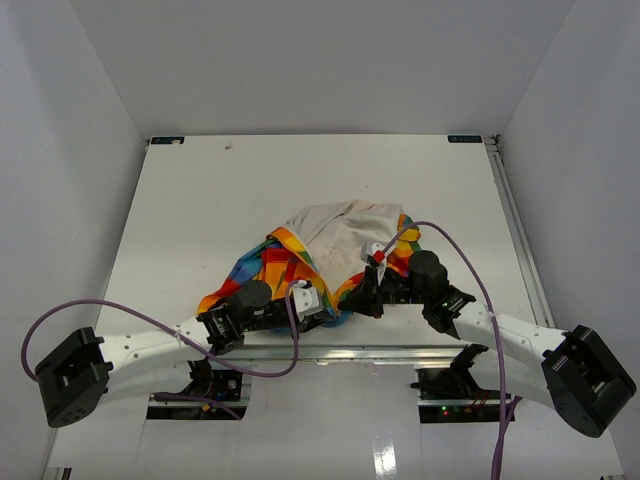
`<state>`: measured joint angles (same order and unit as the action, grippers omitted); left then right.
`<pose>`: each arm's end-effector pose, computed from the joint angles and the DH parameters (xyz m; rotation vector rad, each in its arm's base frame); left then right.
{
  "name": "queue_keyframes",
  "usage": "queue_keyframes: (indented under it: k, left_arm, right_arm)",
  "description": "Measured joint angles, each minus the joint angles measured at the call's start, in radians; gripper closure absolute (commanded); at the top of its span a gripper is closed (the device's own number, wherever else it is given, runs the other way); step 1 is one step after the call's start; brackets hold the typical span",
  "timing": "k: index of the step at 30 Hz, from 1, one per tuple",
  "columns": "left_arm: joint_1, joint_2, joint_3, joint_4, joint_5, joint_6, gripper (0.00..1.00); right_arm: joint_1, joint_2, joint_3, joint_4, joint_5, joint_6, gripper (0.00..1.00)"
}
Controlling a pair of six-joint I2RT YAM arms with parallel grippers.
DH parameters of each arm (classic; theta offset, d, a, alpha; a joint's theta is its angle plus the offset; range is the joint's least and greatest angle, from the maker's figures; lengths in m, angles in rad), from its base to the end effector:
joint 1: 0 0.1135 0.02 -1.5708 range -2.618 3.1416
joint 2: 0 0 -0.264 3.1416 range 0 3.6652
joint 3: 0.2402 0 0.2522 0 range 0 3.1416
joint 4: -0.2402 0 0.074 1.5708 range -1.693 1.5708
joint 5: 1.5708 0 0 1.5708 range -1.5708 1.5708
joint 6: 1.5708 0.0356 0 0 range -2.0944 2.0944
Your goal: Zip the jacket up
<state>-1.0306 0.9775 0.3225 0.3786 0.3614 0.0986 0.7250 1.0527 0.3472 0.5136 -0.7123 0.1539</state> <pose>0.0954 -0.1835 0.2015 1.2559 1.4856 -0.9689 0.1446 0.1592 0.2104 -1.0416 1.5790 1.2431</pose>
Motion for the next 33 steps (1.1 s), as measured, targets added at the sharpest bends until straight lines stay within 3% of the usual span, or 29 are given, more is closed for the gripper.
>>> queue_keyframes:
  k: [3, 5, 10, 20, 23, 27, 28, 33]
  left_arm:
    - [0.000, 0.000, 0.000, -0.001, -0.005, -0.007, 0.90]
    - [0.000, -0.003, 0.000, 0.000, -0.019, -0.019, 0.77]
    - [-0.003, -0.044, -0.001, -0.003, -0.057, -0.048, 0.61]
    - [-0.007, -0.070, -0.002, 0.012, -0.096, -0.078, 0.55]
    - [-0.007, -0.056, -0.002, 0.017, -0.110, -0.081, 0.57]
    - [-0.007, -0.051, -0.002, 0.019, -0.121, -0.084, 0.94]
    - [-0.007, -0.051, -0.002, 0.020, -0.122, -0.087, 0.98]
    - [-0.007, -0.051, -0.006, 0.026, -0.122, -0.084, 1.00]
  right_arm:
    - [0.000, 0.003, 0.000, 0.002, -0.007, 0.000, 0.92]
    - [-0.002, 0.003, 0.000, 0.010, -0.010, 0.001, 0.92]
    - [-0.005, -0.001, -0.001, 0.062, -0.023, 0.017, 0.92]
    - [-0.006, -0.005, -0.004, 0.127, -0.043, 0.041, 0.92]
    - [-0.006, -0.012, -0.008, 0.136, -0.047, 0.046, 0.92]
    - [-0.006, -0.022, -0.017, 0.144, -0.051, 0.048, 0.92]
    - [-0.006, -0.023, -0.018, 0.144, -0.051, 0.048, 0.92]
    - [-0.010, -0.024, -0.018, 0.148, -0.051, 0.048, 0.92]
